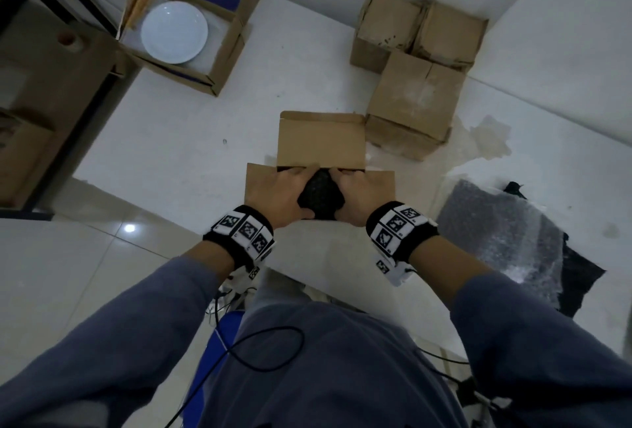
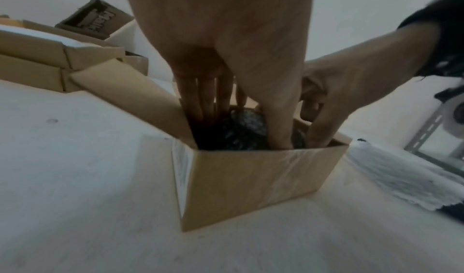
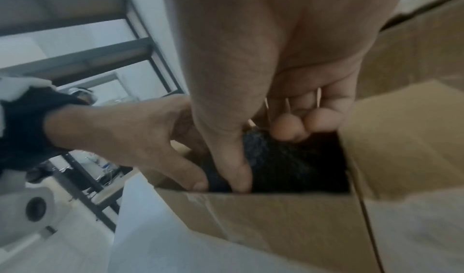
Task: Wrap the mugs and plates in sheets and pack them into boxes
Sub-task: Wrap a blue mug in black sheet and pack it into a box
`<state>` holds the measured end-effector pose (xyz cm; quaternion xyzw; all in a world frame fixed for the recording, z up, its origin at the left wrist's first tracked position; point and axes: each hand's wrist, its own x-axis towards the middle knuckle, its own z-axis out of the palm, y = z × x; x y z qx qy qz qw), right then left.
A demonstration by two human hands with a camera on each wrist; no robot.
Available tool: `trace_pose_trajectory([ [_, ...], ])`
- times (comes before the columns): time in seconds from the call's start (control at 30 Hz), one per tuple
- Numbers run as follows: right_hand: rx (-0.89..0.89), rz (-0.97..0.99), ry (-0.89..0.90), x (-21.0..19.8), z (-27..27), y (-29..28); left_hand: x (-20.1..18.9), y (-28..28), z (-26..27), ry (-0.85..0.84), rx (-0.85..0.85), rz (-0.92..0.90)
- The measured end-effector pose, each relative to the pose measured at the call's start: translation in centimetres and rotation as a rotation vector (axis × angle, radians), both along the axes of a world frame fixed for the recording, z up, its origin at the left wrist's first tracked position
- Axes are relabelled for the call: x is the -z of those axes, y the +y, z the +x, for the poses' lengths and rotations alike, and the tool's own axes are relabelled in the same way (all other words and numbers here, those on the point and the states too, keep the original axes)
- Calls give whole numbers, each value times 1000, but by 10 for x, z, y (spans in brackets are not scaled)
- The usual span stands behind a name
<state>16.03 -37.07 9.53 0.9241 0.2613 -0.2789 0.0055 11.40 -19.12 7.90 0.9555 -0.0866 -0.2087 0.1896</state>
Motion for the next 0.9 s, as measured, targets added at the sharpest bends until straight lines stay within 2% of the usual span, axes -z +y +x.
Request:
trace_pose_trajectory([
  [0.1, 164, 125, 179, 9, -1, 5, 1, -4, 0, 18, -19, -76],
  [0.2, 259, 230, 204, 13, -3, -2, 0, -2, 2, 17, -26, -114],
  [0.27, 298, 214, 209, 13, -4, -2, 1, -2, 6, 45, -35, -100],
  [0.43, 282, 79, 258, 14, 6, 8, 11, -3, 8, 68, -96, -114],
  [0.63, 268, 35, 260, 15, 10, 10, 14, -9, 3, 131, -203, -86],
  [0.8, 284, 111, 264, 15, 10, 3, 8, -20, 19, 329, -221, 7],
  [0.9, 285, 222, 204, 16, 4, -3, 5, -20, 22, 322, -198, 29],
])
